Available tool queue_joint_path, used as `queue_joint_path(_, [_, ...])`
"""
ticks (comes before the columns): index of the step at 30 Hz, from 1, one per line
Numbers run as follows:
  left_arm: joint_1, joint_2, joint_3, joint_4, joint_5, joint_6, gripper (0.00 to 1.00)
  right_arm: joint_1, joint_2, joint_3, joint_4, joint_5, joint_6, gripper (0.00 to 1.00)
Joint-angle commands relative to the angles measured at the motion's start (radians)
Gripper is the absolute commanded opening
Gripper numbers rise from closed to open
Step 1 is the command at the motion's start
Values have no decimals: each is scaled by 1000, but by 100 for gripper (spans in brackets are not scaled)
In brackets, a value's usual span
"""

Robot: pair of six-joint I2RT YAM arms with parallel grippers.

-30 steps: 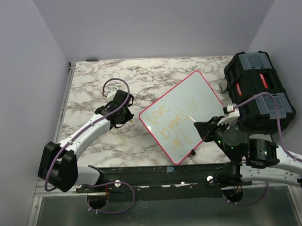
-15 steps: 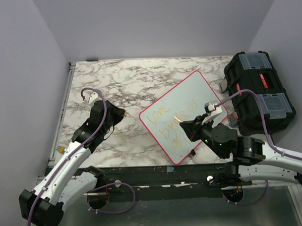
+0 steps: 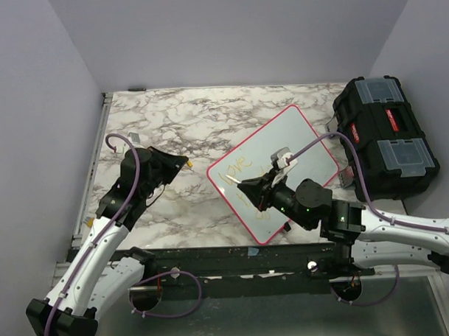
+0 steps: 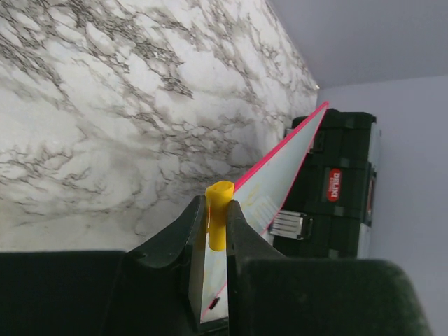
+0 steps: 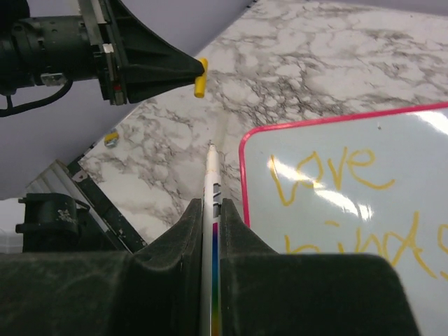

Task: Write a sentence on the whiteboard
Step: Insert the whiteboard marker without the cap into the pen cap.

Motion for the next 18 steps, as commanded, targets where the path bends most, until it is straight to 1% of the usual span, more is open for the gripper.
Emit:
queue_joint_path(1, [6,23,81,-73,68,-187,0,-2,48,-12,225,-86,-108,1])
queue_joint_path(3, [5,41,101,-90,95,-226,0,-1,78,-4,263,-95,-137,1])
queue_joint_path(5, [6,53,106,-73,130,-266,0,-2,103,4,295,-95,-156,1])
queue_joint_path(11, [6,47,15,127,248,-401,0,-1,160,27,355,-78,-180,1])
queue_joint_path(18, [6,58,22,151,280,-410,0,-1,204,36,377,-59,-186,1])
